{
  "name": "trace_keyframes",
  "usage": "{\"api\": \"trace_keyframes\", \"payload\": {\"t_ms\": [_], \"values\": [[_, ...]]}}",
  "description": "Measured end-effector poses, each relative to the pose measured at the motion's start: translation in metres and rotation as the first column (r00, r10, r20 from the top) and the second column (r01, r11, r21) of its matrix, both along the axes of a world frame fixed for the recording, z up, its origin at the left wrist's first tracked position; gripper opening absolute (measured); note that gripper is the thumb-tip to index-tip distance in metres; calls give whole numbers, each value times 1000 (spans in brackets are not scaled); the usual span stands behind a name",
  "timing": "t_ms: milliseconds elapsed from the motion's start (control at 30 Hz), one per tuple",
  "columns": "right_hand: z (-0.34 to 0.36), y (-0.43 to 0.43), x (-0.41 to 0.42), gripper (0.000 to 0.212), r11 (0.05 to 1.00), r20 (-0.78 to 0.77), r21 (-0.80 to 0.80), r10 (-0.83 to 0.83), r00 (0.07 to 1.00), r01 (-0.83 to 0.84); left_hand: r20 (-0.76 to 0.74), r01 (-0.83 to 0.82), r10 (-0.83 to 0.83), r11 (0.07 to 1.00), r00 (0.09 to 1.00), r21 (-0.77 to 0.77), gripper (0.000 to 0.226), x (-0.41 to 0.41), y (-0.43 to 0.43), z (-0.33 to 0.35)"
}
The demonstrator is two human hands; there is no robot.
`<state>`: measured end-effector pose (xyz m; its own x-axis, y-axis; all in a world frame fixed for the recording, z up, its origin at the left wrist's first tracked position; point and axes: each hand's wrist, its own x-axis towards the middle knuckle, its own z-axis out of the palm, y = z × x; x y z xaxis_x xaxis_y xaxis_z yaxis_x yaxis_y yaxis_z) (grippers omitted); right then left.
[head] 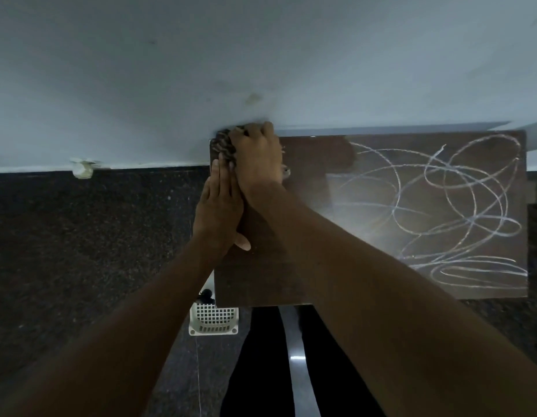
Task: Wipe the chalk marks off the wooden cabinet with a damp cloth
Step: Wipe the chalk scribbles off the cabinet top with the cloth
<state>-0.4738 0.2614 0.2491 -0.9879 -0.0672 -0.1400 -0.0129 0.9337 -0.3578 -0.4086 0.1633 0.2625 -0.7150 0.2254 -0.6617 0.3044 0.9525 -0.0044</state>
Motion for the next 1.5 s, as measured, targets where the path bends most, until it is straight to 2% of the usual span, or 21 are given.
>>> {"api": "trace_keyframes", "payload": {"t_ms": [167,233,433,600,800,900,967,1067,1167,1300,1400,1500], "values": [[1,30,13,40,993,-48,8,117,992,-117,-16,4,-4,1000,1000,13,170,1,0,1],[-1,54,18,42,993,-63,48,106,992,-103,-23,20,-19,999,1000,43,171,1,-4,1],[-7,159,36,46,984,-96,133,-105,990,117,-16,45,-45,999,999,6,171,0,-3,3],[-4,218,41,37,939,-53,223,-256,965,262,-27,59,-59,998,998,5,172,-1,0,7],[-4,193,40,38,908,-68,94,-404,912,409,0,91,-91,992,996,89,173,-4,4,9],[-3,161,58,36,956,-31,32,-291,956,292,3,87,-87,993,996,84,172,-4,6,12],[3,136,79,45,984,3,28,-177,984,177,13,89,-91,993,996,77,171,-3,8,15],[12,108,117,58,999,50,-9,-46,998,46,30,91,-93,994,995,62,170,-4,11,17],[6,91,158,60,999,58,-37,29,998,-27,41,82,-85,995,996,63,171,-4,12,15],[-4,95,199,56,994,26,-93,65,998,-62,39,86,-89,993,995,85,173,-4,8,10],[-5,113,197,55,992,15,-78,98,995,-96,43,83,-88,991,995,106,173,-6,5,9],[-5,134,174,56,995,52,-89,-31,998,36,41,84,-89,989,995,119,174,-6,5,9]]}}
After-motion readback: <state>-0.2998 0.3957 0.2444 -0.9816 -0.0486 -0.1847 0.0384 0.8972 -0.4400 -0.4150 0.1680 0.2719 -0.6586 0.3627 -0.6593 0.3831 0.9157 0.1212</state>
